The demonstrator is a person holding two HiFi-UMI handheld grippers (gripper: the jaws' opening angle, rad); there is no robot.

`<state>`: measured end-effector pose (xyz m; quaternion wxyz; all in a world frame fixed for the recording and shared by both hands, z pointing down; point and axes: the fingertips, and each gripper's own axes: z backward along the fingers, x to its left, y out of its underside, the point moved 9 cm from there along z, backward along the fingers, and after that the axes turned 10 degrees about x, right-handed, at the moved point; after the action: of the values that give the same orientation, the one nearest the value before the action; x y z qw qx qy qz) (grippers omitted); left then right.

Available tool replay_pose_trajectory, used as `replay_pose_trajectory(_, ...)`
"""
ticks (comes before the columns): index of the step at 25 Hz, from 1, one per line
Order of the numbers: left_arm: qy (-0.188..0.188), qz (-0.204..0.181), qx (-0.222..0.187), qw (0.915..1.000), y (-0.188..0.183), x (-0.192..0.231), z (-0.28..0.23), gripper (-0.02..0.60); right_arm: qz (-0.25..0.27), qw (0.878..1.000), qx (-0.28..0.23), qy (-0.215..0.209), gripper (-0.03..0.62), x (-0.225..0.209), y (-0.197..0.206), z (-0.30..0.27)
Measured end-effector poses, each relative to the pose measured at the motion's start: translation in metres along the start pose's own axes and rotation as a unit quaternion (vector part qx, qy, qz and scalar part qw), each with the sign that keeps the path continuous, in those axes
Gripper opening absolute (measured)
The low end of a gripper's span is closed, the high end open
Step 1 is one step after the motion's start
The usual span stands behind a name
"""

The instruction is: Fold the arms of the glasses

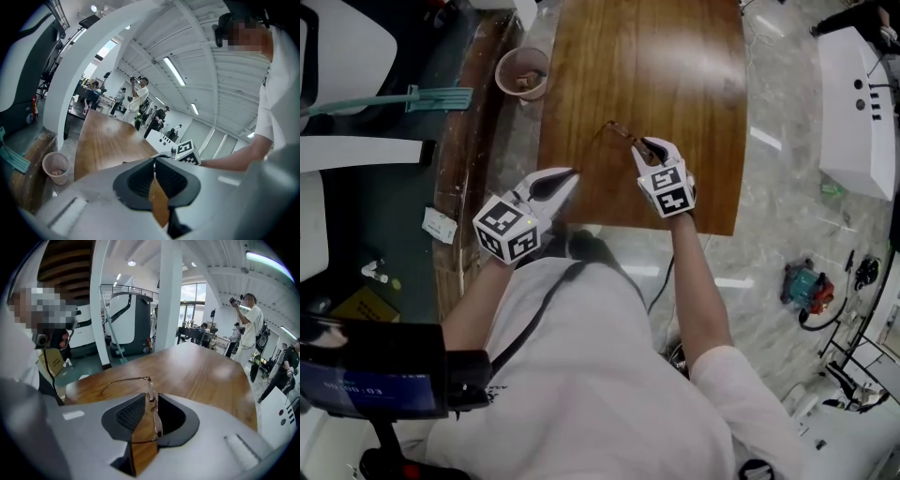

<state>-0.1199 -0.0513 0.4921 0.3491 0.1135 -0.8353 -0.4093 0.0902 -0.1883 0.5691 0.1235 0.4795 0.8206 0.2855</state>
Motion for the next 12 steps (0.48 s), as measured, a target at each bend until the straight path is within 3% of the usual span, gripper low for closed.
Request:
replay_pose_trajectory(5, 0.002, 0.011, 0.012, 0.9999, 0.005, 0.012, -0.002, 0.006, 0.015, 0.999, 0.047, -0.014, 0.080, -0.008, 0.004, -0.024)
replay_pose_trajectory(12, 0.002, 0.020, 0.026, 0.9995, 0.010, 0.034, 0.002, 0.006, 0.021, 0.997, 0.072, -0.024, 0.078, -0.012, 0.002, -0.046)
